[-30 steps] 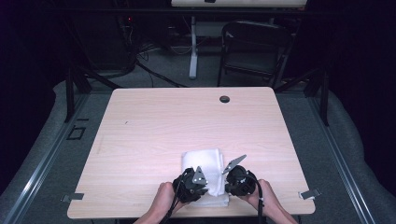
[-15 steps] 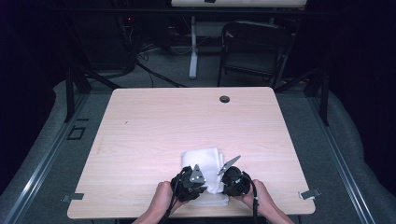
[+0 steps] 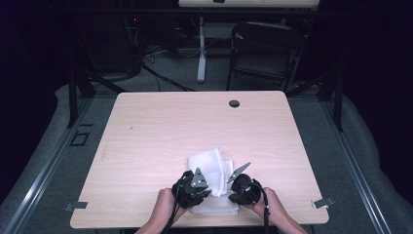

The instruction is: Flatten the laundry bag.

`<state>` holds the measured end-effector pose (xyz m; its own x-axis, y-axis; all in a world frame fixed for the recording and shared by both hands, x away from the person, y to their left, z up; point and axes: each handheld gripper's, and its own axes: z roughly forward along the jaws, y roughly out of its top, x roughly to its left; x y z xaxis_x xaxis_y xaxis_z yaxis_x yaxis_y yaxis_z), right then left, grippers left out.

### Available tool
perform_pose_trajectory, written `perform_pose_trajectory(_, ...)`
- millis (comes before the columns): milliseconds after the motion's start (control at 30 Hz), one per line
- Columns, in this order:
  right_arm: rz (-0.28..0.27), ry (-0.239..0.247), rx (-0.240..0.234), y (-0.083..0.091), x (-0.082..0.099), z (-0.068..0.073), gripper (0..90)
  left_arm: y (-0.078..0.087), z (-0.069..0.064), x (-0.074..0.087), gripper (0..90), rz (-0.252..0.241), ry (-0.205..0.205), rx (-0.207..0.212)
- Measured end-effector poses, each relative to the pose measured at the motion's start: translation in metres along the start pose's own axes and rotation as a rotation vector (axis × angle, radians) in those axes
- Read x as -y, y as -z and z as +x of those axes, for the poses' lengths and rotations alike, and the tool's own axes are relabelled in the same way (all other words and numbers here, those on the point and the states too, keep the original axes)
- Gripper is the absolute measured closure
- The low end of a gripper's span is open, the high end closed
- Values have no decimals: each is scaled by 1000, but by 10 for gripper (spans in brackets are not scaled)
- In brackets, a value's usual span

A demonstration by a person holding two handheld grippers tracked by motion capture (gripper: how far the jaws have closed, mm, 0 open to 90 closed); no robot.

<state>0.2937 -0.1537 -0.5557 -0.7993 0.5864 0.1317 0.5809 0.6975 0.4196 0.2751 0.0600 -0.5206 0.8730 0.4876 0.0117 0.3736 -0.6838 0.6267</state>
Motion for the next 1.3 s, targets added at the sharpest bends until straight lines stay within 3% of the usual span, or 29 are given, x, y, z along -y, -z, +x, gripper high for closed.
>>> perform_pose_trajectory(267,29,22,2,2,-1,-1,900,7,6,4,797,6,28,-18)
perform_pose_trajectory(567,32,21,0,2,-2,-2,900,9,9,4,788,-1,18,-26)
perform_pose_trajectory(767,25,16,9,2,-1,-1,900,13,5,10,796,-1,34,-41)
perform_pose_trajectory(900,31,21,20,2,-1,-2,900,19,9,13,802,-30,69,-46)
perform_pose_trajectory(1033,39,20,22,3,-1,-3,900,20,15,15,804,-16,92,-42)
perform_pose_trajectory(1300,44,17,34,4,-1,-7,900,22,13,14,797,12,80,-53)
